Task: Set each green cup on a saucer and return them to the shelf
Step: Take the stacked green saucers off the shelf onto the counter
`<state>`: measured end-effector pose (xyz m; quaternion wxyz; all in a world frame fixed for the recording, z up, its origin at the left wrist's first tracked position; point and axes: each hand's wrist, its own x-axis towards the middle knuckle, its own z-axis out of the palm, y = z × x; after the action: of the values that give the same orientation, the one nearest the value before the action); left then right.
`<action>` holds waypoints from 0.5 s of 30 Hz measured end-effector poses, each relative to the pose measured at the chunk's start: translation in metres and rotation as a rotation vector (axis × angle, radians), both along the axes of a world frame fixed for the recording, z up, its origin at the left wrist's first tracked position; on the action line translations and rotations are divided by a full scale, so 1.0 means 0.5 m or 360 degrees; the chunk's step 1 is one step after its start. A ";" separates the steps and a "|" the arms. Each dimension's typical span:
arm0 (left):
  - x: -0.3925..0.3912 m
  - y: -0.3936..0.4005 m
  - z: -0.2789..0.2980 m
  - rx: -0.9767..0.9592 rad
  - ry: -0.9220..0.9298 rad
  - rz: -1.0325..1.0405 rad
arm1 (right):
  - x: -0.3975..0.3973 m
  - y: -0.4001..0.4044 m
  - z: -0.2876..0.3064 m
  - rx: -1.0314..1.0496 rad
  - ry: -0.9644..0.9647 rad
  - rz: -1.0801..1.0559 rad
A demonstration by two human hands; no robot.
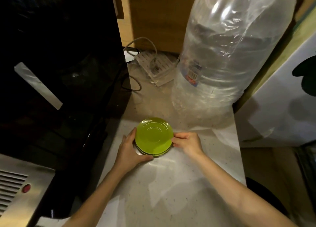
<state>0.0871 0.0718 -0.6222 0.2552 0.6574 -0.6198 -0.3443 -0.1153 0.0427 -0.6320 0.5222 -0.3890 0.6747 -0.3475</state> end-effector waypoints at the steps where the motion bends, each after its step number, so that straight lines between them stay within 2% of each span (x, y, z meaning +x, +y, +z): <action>1: -0.001 0.000 0.001 -0.0004 -0.0028 -0.0014 | 0.000 0.001 0.001 -0.0005 0.0020 0.0003; 10: -0.006 0.000 0.011 0.0083 -0.0171 -0.0095 | -0.001 0.001 0.006 -0.0021 0.0206 0.0075; 15: -0.013 -0.016 0.047 0.0254 -0.0326 -0.0259 | -0.013 -0.001 0.053 0.0171 0.0199 0.0447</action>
<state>0.0807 0.0637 -0.5987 0.1090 0.6549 -0.6645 -0.3430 -0.1216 0.0424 -0.6054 0.5427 -0.4718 0.6625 -0.2096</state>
